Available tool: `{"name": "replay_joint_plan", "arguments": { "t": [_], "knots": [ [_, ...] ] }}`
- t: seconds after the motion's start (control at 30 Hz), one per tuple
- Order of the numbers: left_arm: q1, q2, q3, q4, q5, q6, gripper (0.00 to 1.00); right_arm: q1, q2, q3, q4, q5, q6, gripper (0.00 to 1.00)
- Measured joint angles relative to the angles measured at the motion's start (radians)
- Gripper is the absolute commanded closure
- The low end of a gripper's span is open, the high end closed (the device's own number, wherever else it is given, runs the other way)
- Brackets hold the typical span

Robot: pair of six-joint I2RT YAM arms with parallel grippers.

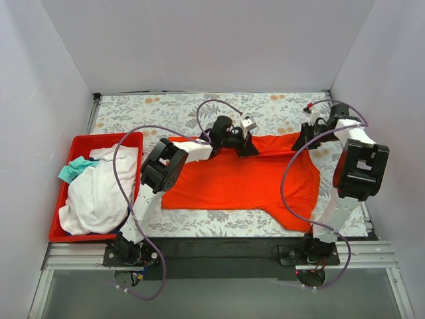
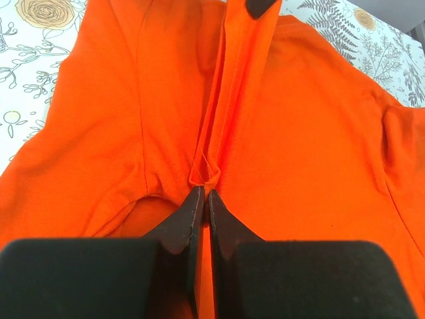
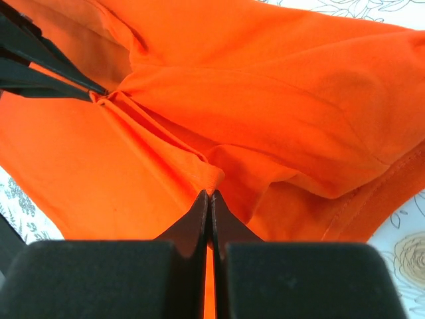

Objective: Fold and stack the t-shirts
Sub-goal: Fold the tshirt

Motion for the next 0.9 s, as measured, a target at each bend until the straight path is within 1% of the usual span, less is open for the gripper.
{"name": "replay_joint_plan", "arguments": {
  "t": [0.23,0.4,0.43,0.5,0.53,0.6,0.63,0.67,0.7,0.73,0.77,0.8,0.83,0.9],
  "knots": [
    [-0.006,-0.005,-0.003,-0.007,0.012,0.014,1.0,0.0,-0.083,-0.041,-0.01,0.013,-0.03,0.99],
    [-0.015,-0.019,-0.005,-0.043,0.015,0.06,1.0,0.0,-0.089,-0.08,-0.014,0.04,-0.058,0.99],
    [-0.017,-0.021,-0.006,-0.049,0.015,0.069,0.99,0.0,-0.089,-0.089,-0.017,0.045,-0.064,0.9],
    [-0.021,-0.031,-0.014,-0.066,0.011,0.09,0.88,0.0,-0.089,-0.102,-0.02,0.058,-0.075,0.79],
    [-0.023,-0.039,-0.022,-0.078,0.009,0.104,0.82,0.0,-0.089,-0.106,-0.02,0.063,-0.083,0.7],
    [-0.024,-0.055,-0.038,-0.099,0.009,0.127,0.75,-0.003,-0.089,-0.11,-0.029,0.076,-0.102,0.64],
    [-0.024,-0.071,-0.055,-0.109,0.009,0.144,0.73,-0.006,-0.089,-0.11,-0.04,0.08,-0.114,0.57],
    [-0.023,-0.088,-0.072,-0.125,0.013,0.156,0.68,-0.011,-0.089,-0.109,-0.049,0.08,-0.124,0.53],
    [-0.023,-0.105,-0.087,-0.138,0.019,0.166,0.65,-0.015,-0.089,-0.106,-0.061,0.079,-0.135,0.49],
    [-0.019,-0.128,-0.106,-0.157,0.028,0.175,0.56,-0.023,-0.089,-0.099,-0.079,0.074,-0.144,0.46],
    [-0.013,-0.155,-0.123,-0.183,0.04,0.183,0.55,-0.034,-0.089,-0.085,-0.099,0.063,-0.15,0.45],
    [-0.009,-0.175,-0.13,-0.202,0.049,0.184,0.5,-0.045,-0.088,-0.063,-0.118,0.055,-0.151,0.43],
    [-0.002,-0.204,-0.135,-0.232,0.067,0.18,0.48,-0.058,-0.081,-0.024,-0.137,0.05,-0.145,0.42],
    [0.022,-0.249,-0.135,-0.278,0.085,0.168,0.48,-0.077,-0.057,0.077,-0.148,0.045,-0.122,0.42]
  ]
}}
